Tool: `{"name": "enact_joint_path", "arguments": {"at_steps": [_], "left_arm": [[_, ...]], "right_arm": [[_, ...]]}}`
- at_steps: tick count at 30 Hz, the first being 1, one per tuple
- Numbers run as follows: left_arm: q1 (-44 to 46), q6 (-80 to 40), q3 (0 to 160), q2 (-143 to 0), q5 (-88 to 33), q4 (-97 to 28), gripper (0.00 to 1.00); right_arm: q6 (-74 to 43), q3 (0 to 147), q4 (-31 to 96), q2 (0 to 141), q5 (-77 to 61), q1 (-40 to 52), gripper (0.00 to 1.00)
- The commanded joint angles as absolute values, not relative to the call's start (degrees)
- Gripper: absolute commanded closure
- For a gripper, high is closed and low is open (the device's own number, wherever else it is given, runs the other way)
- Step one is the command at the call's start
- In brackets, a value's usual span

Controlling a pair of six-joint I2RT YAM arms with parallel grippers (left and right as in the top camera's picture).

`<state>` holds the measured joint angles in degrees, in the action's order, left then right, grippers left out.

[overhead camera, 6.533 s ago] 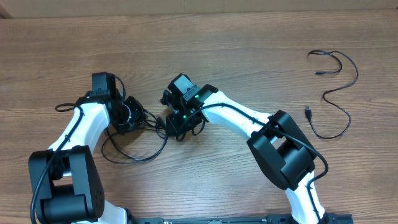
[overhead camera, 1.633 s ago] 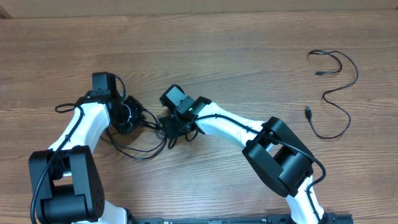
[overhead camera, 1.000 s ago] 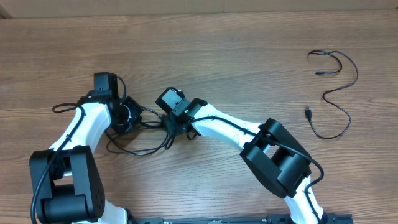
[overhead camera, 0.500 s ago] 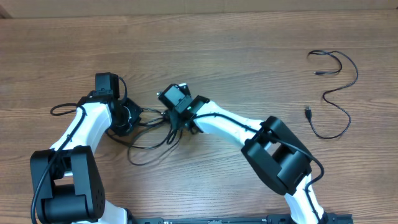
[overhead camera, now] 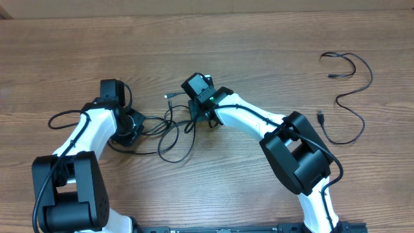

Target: Untangle cables

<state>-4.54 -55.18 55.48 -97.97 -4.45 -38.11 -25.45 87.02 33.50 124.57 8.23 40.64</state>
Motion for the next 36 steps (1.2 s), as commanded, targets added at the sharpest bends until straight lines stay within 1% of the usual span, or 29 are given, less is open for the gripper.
{"name": "enact_joint_path", "arguments": {"at_steps": [1, 4, 8, 11, 14, 15, 18, 19, 21, 23, 26, 27, 28, 33, 36], "left_arm": [[-5.34, -54.81, 54.52, -97.38, 0.16, -38.33, 0.96], [-5.32, -53.56, 54.52, -97.38, 0.19, -38.30, 0.96], [-5.23, -51.42, 54.52, -97.38, 0.19, -38.13, 0.96], [-5.23, -50.54, 54.52, -97.38, 0.21, -38.06, 0.96], [-5.23, -48.58, 54.52, -97.38, -0.10, -37.58, 0.96], [-5.23, -47.05, 54.52, -97.38, -0.84, -37.26, 0.96], [-5.23, -42.96, 54.52, -97.38, -3.18, -36.10, 0.96], [-5.23, -40.27, 54.52, -97.38, -4.84, -35.40, 0.96], [-5.23, -36.14, 54.52, -97.38, -7.66, -34.44, 0.96], [-5.23, -32.23, 54.52, -97.38, -10.35, -33.69, 0.96], [-5.23, -26.83, 54.52, -97.38, -13.82, -33.12, 0.96], [-5.23, -24.14, 54.52, -97.38, -15.62, -32.97, 0.96], [-5.23, -22.04, 54.52, -97.38, -17.17, -32.88, 0.96], [-5.23, -11.90, 54.52, -97.38, -25.19, -32.77, 0.96], [-5.23, -10.66, 54.52, -97.38, -25.76, -32.93, 0.96]], "right_arm": [[-25.50, 85.95, 33.65, 127.35, 12.95, 38.76, 0.95], [-25.47, 86.28, 33.45, 127.17, 12.27, 38.76, 0.95], [-25.06, 88.01, 35.51, 125.60, 10.83, 38.76, 0.89], [-25.06, 88.88, 36.73, 123.61, 10.44, 38.76, 0.88], [-21.91, 88.90, 36.71, 121.43, 6.20, 38.76, 0.78], [-19.20, 88.90, 36.80, 120.31, 3.38, 38.76, 0.66], [-18.57, 88.90, 37.60, 118.39, 2.37, 38.76, 0.53], [-18.55, 88.92, 37.91, 117.54, 2.20, 38.76, 0.46], [-18.28, 88.92, 38.26, 116.18, 1.58, 38.76, 0.41], [-16.14, 88.92, 38.26, 115.00, -2.00, 38.76, 0.34], [-11.40, 88.92, 38.48, 114.43, -13.37, 38.76, 0.25], [-8.71, 88.90, 38.79, 114.45, -18.74, 38.76, 0.23], [-7.05, 88.90, 39.22, 114.63, -20.93, 38.76, 0.23], [-6.72, 88.44, 40.18, 115.00, -21.08, 38.76, 0.24], [-6.72, 87.50, 40.21, 115.00, -21.08, 38.79, 0.27]]}}
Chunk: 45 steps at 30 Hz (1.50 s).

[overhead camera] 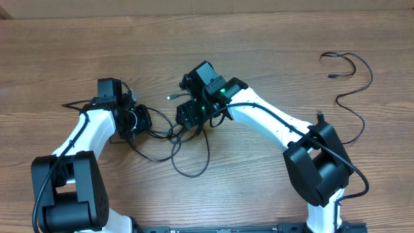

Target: Untangle cables

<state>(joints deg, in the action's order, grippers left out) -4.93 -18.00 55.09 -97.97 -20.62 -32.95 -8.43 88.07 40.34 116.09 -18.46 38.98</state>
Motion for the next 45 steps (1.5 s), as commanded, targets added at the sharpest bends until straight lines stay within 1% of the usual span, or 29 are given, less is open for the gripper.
{"name": "enact_joint_path", "arguments": {"at_steps": [1, 5, 7, 8, 14, 19, 26, 29, 43, 44, 45], "left_arm": [[-5.23, -10.66, 54.52, -97.38, -25.78, -32.97, 0.96], [-5.21, -9.54, 54.52, -97.38, -27.42, -33.15, 0.96], [-5.21, -8.45, 54.52, -97.38, -28.62, -33.15, 0.96], [-5.21, -8.29, 54.52, -97.38, -28.58, -33.15, 0.96], [-5.21, -7.66, 54.52, -97.38, -28.69, -33.28, 0.96], [-5.23, -6.04, 54.52, -97.38, -30.04, -33.43, 0.96], [-5.23, -5.76, 54.52, -97.38, -30.30, -33.63, 0.96], [-5.23, -5.76, 54.52, -97.38, -30.30, -33.87, 0.95], [-5.23, -5.76, 54.52, -97.38, -32.08, -33.89, 0.96], [-5.23, -5.76, 54.52, -97.38, -32.14, -33.91, 0.96], [-5.23, -5.76, 54.52, -97.38, -32.51, -33.91, 0.96]], "right_arm": [[-6.72, 87.13, 40.25, 115.00, -21.08, 38.83, 0.28], [-6.68, 85.03, 39.81, 115.09, -21.04, 38.83, 0.32], [-4.27, 83.83, 38.68, 115.22, -20.88, 38.87, 0.35], [-3.46, 83.24, 37.89, 115.22, -20.47, 38.89, 0.35], [3.42, 78.96, 30.87, 115.22, -20.47, 38.92, 0.40], [4.27, 76.01, 23.66, 115.22, -20.47, 38.92, 0.40], [16.05, 72.62, 17.21, 115.22, -20.69, 38.94, 0.40], [21.37, 70.94, 15.00, 115.26, -20.67, 38.92, 0.42], [21.50, 70.46, 11.42, 119.31, -21.15, 39.57, 0.46], [21.50, 70.46, 11.42, 119.31, -21.15, 39.59, 0.47], [21.47, 70.48, 11.40, 119.26, -21.15, 39.57, 0.53]]}}
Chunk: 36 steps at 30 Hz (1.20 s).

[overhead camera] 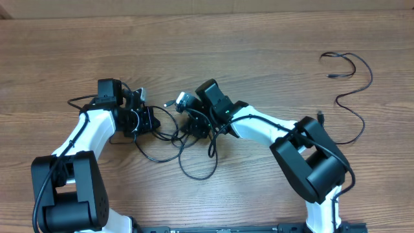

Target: Untangle cables

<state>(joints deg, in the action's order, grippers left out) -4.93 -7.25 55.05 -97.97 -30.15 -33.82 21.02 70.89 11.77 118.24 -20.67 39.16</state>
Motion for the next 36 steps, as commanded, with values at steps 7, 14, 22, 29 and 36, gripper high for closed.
{"name": "enact_joint_path", "arguments": {"at_steps": [7, 14, 22, 29, 36], "left_arm": [[-5.23, -5.76, 54.52, -97.38, -32.67, -34.28, 0.95], [-5.23, -5.76, 54.52, -97.38, -38.63, -34.44, 0.96], [-5.23, -5.23, 54.52, -97.38, -38.41, -34.68, 0.96], [-5.23, -5.10, 54.52, -97.38, -38.41, -34.89, 0.96], [-5.23, -5.10, 54.52, -97.38, -38.39, -34.92, 0.95]], "right_arm": [[21.19, 70.48, 11.86, 119.26, -22.20, 39.57, 0.72], [21.06, 70.48, 12.53, 119.26, -22.17, 39.57, 0.96], [21.06, 70.57, 13.76, 116.97, -21.17, 39.44, 0.96], [17.98, 70.63, 14.11, 107.13, -17.45, 39.20, 0.96], [16.40, 70.63, 16.60, 94.78, -14.35, 39.13, 0.96]]}}
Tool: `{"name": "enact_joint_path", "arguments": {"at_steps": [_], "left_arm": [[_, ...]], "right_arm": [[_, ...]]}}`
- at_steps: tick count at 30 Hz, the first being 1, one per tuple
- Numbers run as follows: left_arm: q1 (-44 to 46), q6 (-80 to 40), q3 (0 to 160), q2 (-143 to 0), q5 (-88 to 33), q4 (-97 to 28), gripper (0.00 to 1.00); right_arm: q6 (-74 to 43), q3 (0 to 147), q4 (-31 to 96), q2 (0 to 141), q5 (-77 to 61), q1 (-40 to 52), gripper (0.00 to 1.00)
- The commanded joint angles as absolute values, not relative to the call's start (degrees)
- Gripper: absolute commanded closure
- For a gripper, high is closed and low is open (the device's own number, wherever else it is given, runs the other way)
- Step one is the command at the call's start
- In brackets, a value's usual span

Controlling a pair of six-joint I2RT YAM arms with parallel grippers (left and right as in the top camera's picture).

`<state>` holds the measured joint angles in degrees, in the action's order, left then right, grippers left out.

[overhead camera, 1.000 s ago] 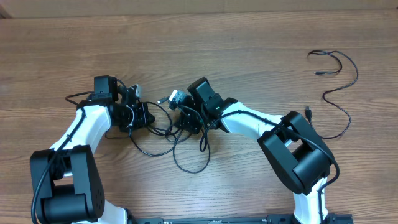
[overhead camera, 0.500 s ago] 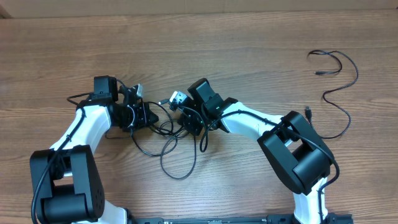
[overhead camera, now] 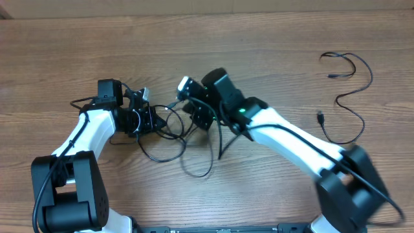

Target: Untangle cables

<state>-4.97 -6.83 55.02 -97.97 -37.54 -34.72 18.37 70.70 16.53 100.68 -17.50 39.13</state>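
A tangle of thin black cables (overhead camera: 178, 139) lies on the wooden table between my two arms, with loops trailing toward the near edge. My left gripper (overhead camera: 147, 118) is at the tangle's left side and looks shut on a black cable strand. My right gripper (overhead camera: 194, 107) is at the tangle's upper right, apparently shut on another strand, and a pale plug end (overhead camera: 183, 84) sticks out beside it. The two grippers are about a hand's width apart. The fingertips themselves are hard to make out from overhead.
A separate black cable (overhead camera: 352, 97) lies stretched in a curve at the far right of the table (overhead camera: 259, 39), apart from the tangle. The right arm's lower link (overhead camera: 356, 188) is blurred near the front right edge.
My right gripper has shifted slightly up and right, and its arm base has swung to the right. The cable loop below has drawn out a little. The left gripper has barely moved.
The left gripper was at the tangle's left end, the right gripper at its upper right. Then both stood closer together, with the loops moved toward the near edge. Then the left had crept further right. Now the right has pulled up and right.
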Motion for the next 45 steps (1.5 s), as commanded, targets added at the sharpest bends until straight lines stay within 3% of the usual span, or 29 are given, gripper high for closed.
{"name": "enact_joint_path", "arguments": {"at_steps": [1, 17, 22, 28, 42, 45], "left_arm": [[-5.23, -5.13, 54.52, -97.38, -38.39, -34.89, 0.95], [-5.23, -5.15, 54.52, -97.38, -38.39, -34.85, 0.93], [-5.23, -5.15, 54.52, -97.38, -38.39, -34.83, 0.94], [-5.23, -5.15, 54.52, -97.38, -38.39, -34.83, 0.95], [-5.23, -5.17, 54.52, -97.38, -38.41, -34.44, 0.93], [-5.23, -5.17, 54.52, -97.38, -38.41, -34.46, 0.93]], "right_arm": [[15.25, 70.63, 16.69, 93.14, -12.71, 39.13, 0.96], [11.99, 70.63, 19.11, 67.16, 12.88, 39.13, 0.96], [11.99, 70.61, 22.00, 65.69, 24.99, 39.13, 0.96], [11.70, 70.57, 28.45, 69.43, 28.40, 37.04, 0.96], [4.38, 70.57, 28.71, 88.55, 28.71, 9.85, 0.96], [-4.12, 70.57, 26.22, 90.11, 33.23, 3.11, 0.96]]}}
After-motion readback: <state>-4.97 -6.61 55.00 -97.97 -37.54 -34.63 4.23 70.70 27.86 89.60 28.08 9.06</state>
